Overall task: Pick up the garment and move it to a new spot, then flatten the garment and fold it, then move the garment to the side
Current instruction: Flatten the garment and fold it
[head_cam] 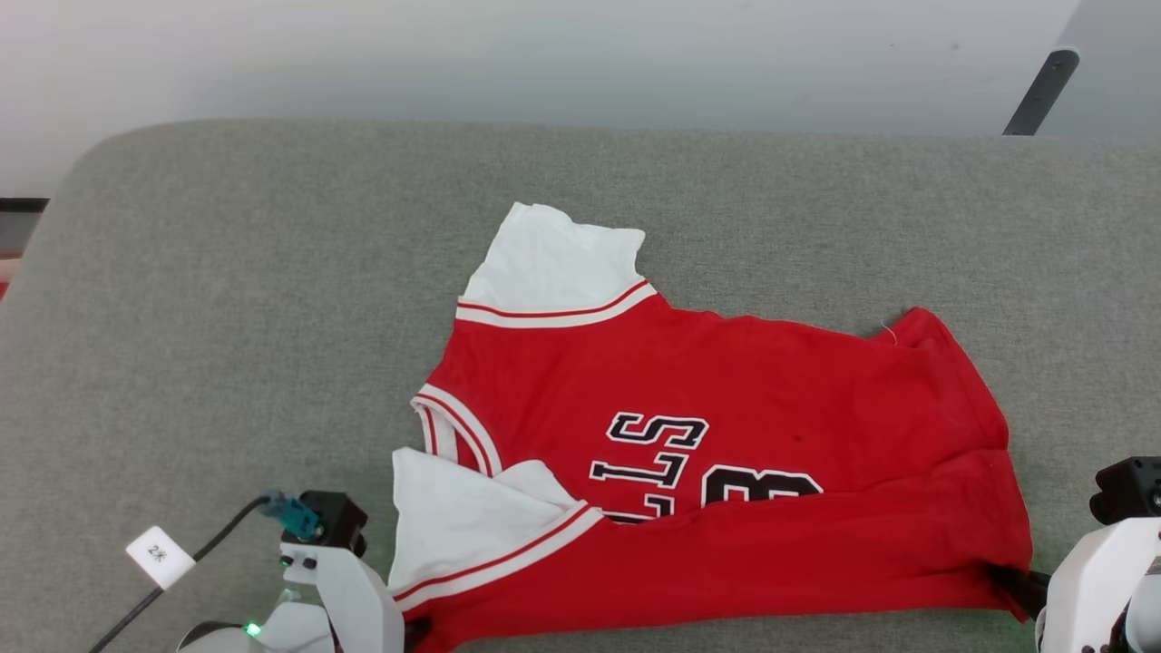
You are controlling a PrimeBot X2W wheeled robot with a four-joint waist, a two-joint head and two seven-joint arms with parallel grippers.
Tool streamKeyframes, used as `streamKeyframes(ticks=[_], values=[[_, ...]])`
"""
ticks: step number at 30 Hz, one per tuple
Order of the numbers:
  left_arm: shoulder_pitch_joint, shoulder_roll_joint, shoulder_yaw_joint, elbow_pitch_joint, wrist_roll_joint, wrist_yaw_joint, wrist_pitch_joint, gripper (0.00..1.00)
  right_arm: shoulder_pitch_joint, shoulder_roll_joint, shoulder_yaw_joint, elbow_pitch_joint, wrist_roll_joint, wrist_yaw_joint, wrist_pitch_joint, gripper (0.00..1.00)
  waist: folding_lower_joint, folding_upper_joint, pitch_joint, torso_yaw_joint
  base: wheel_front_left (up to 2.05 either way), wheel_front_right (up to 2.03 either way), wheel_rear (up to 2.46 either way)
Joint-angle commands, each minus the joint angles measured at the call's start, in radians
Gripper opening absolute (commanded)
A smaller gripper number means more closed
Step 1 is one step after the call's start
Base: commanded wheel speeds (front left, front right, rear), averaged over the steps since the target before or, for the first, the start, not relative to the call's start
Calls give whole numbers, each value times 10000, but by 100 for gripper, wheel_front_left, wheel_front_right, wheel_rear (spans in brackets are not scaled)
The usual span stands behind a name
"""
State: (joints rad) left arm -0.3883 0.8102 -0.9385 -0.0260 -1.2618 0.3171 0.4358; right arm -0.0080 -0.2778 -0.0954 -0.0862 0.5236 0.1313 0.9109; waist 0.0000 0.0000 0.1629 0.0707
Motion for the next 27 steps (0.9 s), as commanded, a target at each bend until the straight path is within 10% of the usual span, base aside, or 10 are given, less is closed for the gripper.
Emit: streamKeyframes(ticks=[1,5,6,8,10,11,13,27], values=[[114,-28,-35,-6,14,62,6,0,75,25,-68,37,-103,-10,-58,0,0,0,19,-25,0,0,0],[119,-100,-92,62,79,96,-9,0,5,52,-104,83,-200,-10,-109,0,0,0,20,-51,0,0,0],[102,-90,-102,81,117,127,-5,0,-23,45,-108,73,-237,-10,-147,22,0,0,16,-57,0,0,0],[9,-26,-105,60,172,156,13,35,-52,50,-114,64,-237,-10,-178,47,0,0,-1,-71,0,0,0],[-65,53,-74,-33,233,164,23,60,-81,54,-129,-1,-266,-8,-221,100,0,0,-19,-90,0,0,0],[-114,91,-45,-95,228,183,39,93,-91,54,-135,-40,-284,-8,-241,100,0,0,-28,-103,0,0,0],[-205,250,3,-255,266,254,85,100,-72,61,-148,-152,-241,-8,-312,100,0,0,-55,-139,0,0,0],[-2583,1172,963,-1087,1163,-27,451,100,-520,479,-239,-1759,-444,-8,-2892,100,0,0,427,-970,0,0,0]])
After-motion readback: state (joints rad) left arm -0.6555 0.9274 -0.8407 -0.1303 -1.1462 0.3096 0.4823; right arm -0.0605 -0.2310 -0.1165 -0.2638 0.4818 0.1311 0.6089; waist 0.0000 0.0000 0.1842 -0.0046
